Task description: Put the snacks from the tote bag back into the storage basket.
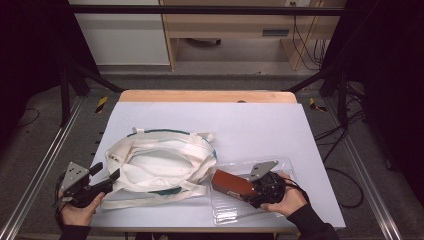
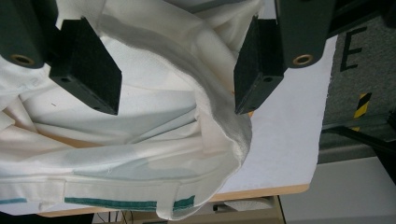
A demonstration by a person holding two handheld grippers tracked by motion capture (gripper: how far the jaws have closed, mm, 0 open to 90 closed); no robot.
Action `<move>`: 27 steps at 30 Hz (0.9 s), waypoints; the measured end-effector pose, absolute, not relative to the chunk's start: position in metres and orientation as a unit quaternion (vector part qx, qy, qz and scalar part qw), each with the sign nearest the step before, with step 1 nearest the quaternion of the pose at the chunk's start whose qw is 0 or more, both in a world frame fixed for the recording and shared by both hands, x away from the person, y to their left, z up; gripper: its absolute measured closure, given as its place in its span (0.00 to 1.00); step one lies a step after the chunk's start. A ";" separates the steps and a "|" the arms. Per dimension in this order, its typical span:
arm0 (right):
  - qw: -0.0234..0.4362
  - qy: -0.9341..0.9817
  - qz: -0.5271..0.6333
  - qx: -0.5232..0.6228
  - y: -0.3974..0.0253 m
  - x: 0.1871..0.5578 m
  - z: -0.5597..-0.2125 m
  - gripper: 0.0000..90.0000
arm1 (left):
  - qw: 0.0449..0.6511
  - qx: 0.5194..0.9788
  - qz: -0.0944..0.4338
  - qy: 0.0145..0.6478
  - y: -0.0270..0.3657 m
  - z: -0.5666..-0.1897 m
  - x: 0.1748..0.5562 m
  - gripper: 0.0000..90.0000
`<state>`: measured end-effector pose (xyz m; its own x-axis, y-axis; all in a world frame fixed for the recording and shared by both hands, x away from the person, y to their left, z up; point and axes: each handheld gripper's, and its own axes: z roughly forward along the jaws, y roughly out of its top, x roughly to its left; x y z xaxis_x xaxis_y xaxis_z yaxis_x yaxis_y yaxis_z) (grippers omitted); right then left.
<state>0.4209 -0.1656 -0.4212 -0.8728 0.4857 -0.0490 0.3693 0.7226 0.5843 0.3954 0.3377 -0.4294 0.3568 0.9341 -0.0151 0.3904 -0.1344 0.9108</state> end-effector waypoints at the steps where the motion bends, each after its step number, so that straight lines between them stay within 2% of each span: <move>1: 0.104 0.922 0.290 0.234 -0.166 0.421 -0.421 0.44 | 0.450 0.689 0.301 0.481 0.338 -0.430 0.395 0.36; 4: 0.110 0.912 0.307 0.247 -0.168 0.421 -0.419 0.41 | 0.450 0.689 0.302 0.481 0.338 -0.430 0.395 0.36; 7: 0.125 0.905 0.324 0.246 -0.172 0.418 -0.415 0.42 | 0.451 0.689 0.301 0.481 0.338 -0.430 0.395 0.36; 11: 0.131 0.890 0.350 0.261 -0.175 0.410 -0.409 0.55 | 0.451 0.689 0.300 0.481 0.338 -0.429 0.395 0.36; 17: 0.144 0.867 0.370 0.301 -0.179 0.389 -0.407 0.83 | 0.452 0.688 0.302 0.481 0.338 -0.429 0.395 0.36; 22: 0.150 0.860 0.373 0.314 -0.180 0.376 -0.413 0.99 | 0.450 0.689 0.304 0.481 0.338 -0.429 0.394 0.36; 27: 0.136 0.868 0.359 0.315 -0.177 0.375 -0.418 1.00 | 0.453 0.687 0.303 0.481 0.337 -0.429 0.394 0.36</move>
